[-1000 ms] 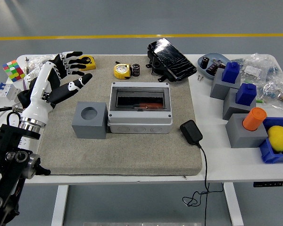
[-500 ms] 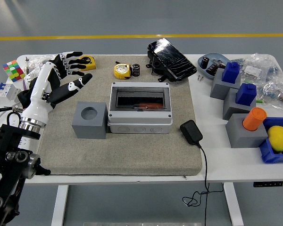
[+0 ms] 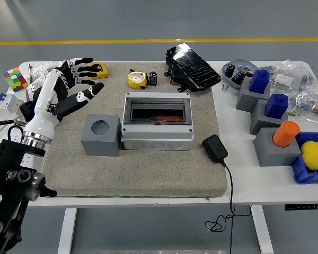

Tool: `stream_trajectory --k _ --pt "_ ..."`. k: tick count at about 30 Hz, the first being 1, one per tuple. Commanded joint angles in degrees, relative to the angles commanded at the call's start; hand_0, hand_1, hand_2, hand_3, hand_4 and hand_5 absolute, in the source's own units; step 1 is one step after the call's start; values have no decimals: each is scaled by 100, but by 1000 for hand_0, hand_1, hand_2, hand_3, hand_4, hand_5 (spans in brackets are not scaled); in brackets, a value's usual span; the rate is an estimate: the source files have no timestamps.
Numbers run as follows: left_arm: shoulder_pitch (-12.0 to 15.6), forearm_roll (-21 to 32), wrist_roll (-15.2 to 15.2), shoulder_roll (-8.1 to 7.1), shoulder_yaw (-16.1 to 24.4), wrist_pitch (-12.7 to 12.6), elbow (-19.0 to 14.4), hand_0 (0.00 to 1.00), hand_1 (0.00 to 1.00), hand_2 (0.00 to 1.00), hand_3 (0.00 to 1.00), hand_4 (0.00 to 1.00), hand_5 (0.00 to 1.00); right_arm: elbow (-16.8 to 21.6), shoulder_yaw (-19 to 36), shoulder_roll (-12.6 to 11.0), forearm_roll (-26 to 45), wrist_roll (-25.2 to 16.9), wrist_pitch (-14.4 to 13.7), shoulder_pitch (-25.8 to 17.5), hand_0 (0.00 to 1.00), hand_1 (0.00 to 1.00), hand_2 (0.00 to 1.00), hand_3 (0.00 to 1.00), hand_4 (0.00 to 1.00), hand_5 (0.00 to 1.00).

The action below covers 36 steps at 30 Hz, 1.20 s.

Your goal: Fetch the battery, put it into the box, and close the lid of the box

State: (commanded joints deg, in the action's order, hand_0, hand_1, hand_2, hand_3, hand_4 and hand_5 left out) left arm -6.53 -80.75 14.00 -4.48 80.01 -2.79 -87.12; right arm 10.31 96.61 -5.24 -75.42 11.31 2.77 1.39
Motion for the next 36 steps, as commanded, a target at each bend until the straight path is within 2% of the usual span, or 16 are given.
stream_trajectory --k 36 --pt "5 -17 -13 7 -11 4 4 478 614 644 704 998 391 0 3 5 -10 5 1 -5 748 713 734 767 998 665"
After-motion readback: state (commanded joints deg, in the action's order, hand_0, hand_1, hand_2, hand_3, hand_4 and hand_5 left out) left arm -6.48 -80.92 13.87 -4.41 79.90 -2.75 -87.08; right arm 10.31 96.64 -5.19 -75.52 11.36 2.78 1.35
